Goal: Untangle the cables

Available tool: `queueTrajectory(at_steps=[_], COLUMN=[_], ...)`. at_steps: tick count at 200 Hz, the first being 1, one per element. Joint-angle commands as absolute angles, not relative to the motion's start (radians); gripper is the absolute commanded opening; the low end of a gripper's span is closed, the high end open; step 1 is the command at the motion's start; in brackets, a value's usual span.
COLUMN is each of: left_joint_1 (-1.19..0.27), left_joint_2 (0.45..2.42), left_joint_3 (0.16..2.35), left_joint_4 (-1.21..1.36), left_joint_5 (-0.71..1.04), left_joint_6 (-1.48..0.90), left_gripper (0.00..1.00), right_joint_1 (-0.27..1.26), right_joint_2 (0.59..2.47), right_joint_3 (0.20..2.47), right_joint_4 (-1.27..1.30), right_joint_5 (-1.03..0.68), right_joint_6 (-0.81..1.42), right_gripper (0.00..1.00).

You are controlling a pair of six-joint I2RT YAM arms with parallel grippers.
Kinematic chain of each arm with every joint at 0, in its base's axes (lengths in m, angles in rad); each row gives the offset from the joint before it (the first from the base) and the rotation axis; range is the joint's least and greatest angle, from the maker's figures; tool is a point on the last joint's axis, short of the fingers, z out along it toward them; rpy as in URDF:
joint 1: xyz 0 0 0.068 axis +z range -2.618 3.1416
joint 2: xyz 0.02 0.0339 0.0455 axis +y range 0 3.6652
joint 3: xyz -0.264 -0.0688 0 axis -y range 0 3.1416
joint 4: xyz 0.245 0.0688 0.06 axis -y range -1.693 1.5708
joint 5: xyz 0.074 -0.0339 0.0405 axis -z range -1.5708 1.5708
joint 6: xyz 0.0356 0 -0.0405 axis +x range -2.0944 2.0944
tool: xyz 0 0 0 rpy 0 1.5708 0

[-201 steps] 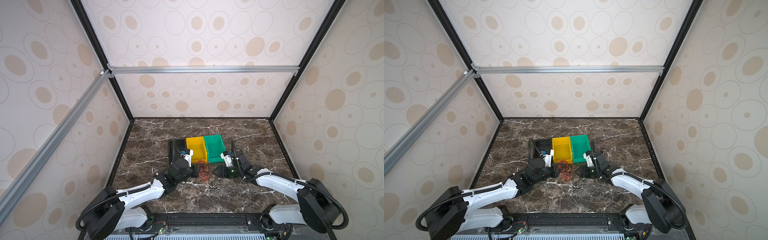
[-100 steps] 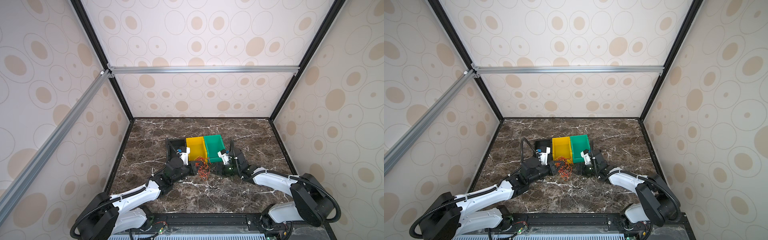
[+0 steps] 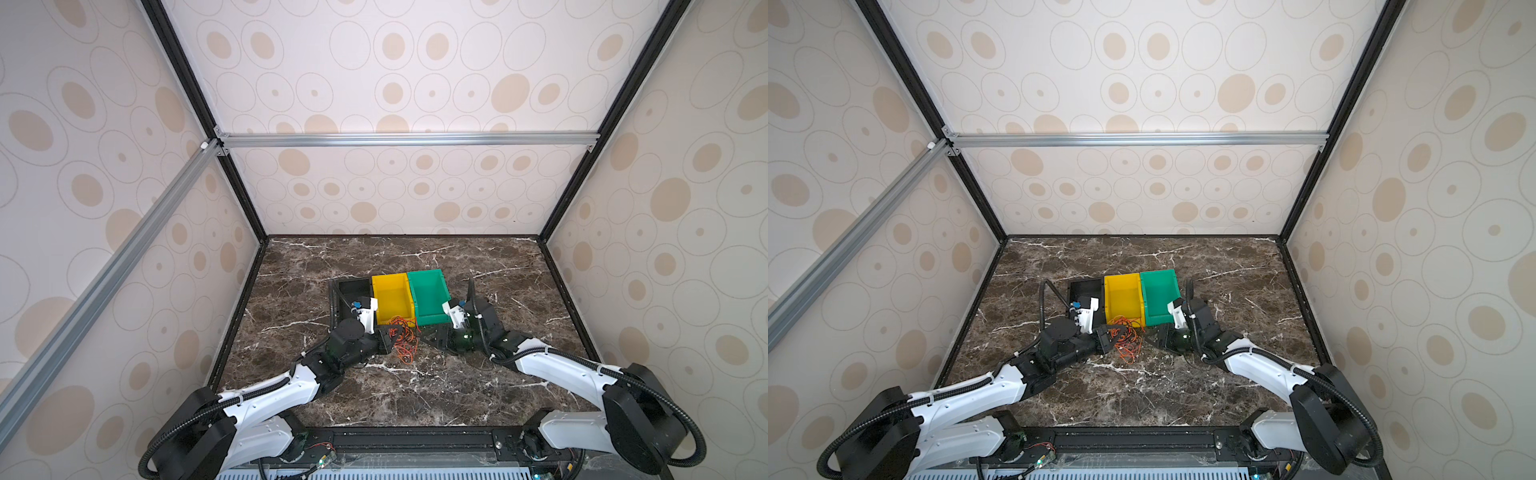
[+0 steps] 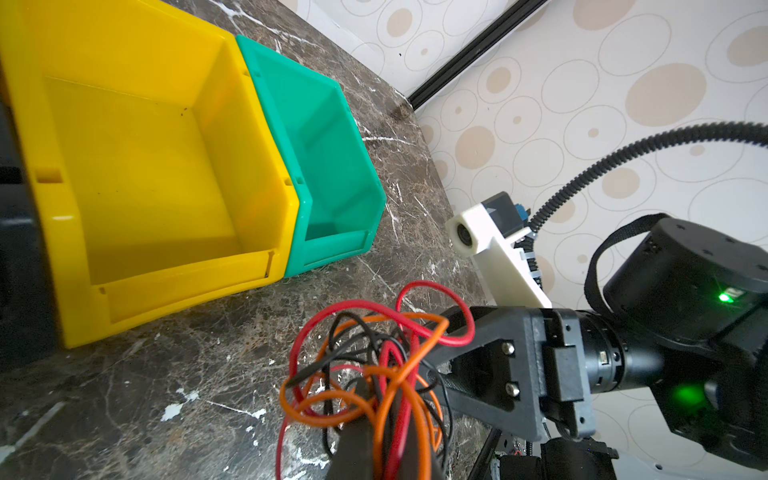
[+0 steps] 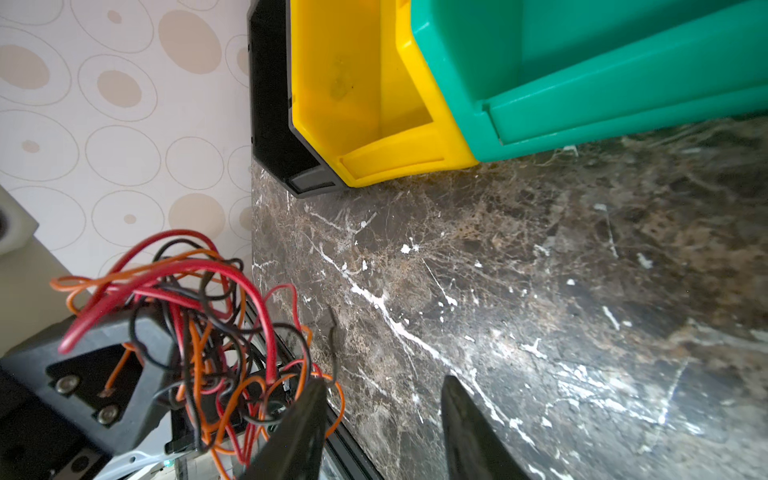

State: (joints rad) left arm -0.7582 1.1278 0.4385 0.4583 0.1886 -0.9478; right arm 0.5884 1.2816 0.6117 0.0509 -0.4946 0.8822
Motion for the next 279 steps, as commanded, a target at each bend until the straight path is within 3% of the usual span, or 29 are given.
queueTrajectory(at_steps=[1, 86, 230, 253, 279], left_joint_1=[-0.753, -0.753, -0.752, -0.752, -0.753], left_joint_2=[1.103, 1.108, 1.115, 1.121, 1.119], left_joint_3=[0.437, 0.428, 0.402, 0.401, 0.393], left_joint_4=[0.506, 0.543, 0.600, 0.621, 0.635], left_joint_5=[0.174, 0.180, 0.181, 0.187, 0.190], left_joint_6=[-0.966, -0.974, -0.997, -1.003, -1.006], left_gripper=[0.00, 0.00, 0.00, 0.00, 0.00], right_joint_1=[0.589, 0.604, 0.628, 0.631, 0.632], right_joint_2=[1.273, 1.385, 1.479, 1.512, 1.515], right_joint_3=[0.621, 0.626, 0.599, 0.595, 0.588], right_joint_4=[0.040, 0.201, 0.437, 0.468, 0.456], right_joint_5=[-0.486, -0.578, -0.661, -0.678, -0.662], right_joint_6=[0.917, 0.997, 1.104, 1.118, 1.111], right_gripper=[0.43, 0.42, 0.30, 0.23, 0.06])
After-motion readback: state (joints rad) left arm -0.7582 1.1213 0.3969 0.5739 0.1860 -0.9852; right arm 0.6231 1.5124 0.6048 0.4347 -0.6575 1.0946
